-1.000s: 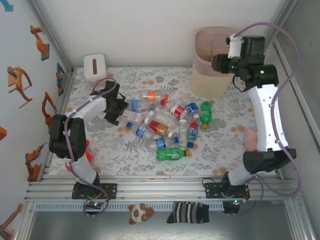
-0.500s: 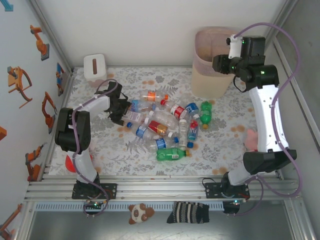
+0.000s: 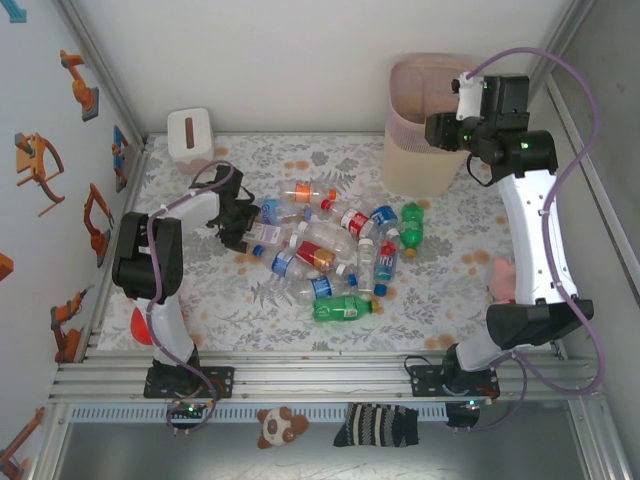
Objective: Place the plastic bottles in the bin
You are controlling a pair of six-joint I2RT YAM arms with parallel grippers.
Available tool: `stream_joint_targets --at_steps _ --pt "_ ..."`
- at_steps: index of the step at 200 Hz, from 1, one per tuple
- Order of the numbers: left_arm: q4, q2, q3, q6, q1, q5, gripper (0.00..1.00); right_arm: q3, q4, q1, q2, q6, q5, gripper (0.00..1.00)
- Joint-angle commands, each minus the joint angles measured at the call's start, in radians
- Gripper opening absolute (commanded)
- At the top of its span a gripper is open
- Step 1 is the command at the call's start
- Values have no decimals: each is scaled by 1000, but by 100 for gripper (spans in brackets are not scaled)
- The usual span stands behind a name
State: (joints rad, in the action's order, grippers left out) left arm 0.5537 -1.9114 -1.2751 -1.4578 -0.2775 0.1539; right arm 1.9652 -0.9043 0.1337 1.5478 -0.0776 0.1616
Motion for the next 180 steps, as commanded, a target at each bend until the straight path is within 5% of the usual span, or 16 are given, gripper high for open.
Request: stream_joint_targets --at_steps 1,122,180 --pt "15 -18 -10 -27 13 1 75 -3 -9 7 -32 15 -22 47" --pt "43 162 14 8 38 -69 62 7 -9 8 -53 12 -24 47" --pt "-57 361 45 207 32 -77 63 -18 27 7 -94 -14 29 47"
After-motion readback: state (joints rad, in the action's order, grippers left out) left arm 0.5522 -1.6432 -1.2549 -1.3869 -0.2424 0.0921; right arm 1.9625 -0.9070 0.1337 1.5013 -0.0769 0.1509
